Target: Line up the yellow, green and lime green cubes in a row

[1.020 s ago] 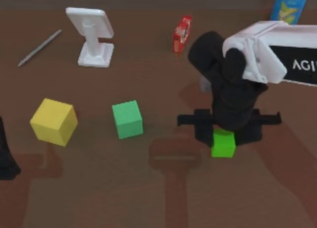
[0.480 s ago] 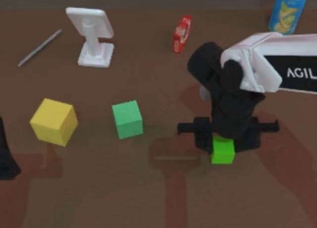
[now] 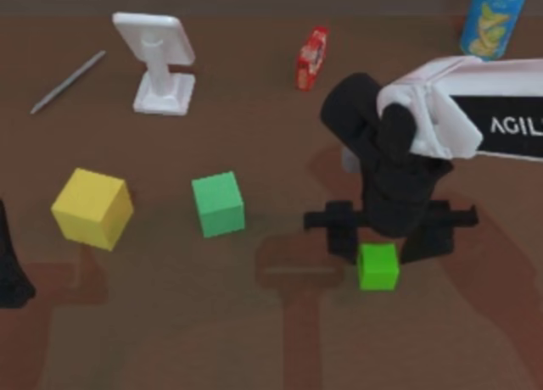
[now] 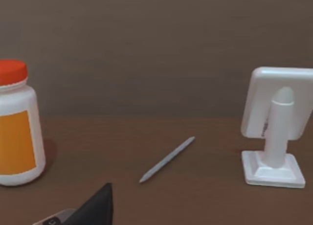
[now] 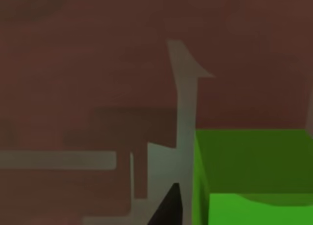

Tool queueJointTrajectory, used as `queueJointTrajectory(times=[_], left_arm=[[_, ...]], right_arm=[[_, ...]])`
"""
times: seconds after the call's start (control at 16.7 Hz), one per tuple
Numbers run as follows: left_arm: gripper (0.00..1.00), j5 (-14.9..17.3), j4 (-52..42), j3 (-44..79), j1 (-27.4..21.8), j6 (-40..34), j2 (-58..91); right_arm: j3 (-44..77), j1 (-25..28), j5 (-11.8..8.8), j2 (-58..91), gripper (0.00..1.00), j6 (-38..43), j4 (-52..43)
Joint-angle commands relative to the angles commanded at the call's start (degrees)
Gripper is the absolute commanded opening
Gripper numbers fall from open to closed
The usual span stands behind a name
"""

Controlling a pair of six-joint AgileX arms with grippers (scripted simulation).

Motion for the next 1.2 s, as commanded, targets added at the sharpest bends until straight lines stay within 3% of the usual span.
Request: queueJointTrajectory(times=[0.12,0.18,0.78,1.2], left_arm=[[1.00,0.00,0.00,0.00,0.00,0.00,0.00],[1.00,0.00,0.00,0.00,0.00,0.00,0.00],[1.00,0.00,0.00,0.00,0.00,0.00,0.00],[1.00,0.00,0.00,0.00,0.00,0.00,0.00]], right_arm=[[0.00,0.00,0.00,0.00,0.98,0.00,0.00],[0.00,0.00,0.00,0.00,1.00,0.00,0.00],[0.89,0.01,-0.01,-0.31,1.00,0.03,-1.00],[9.09,0.54,-0.03,-4.84,1.00,0.06,-14.05]])
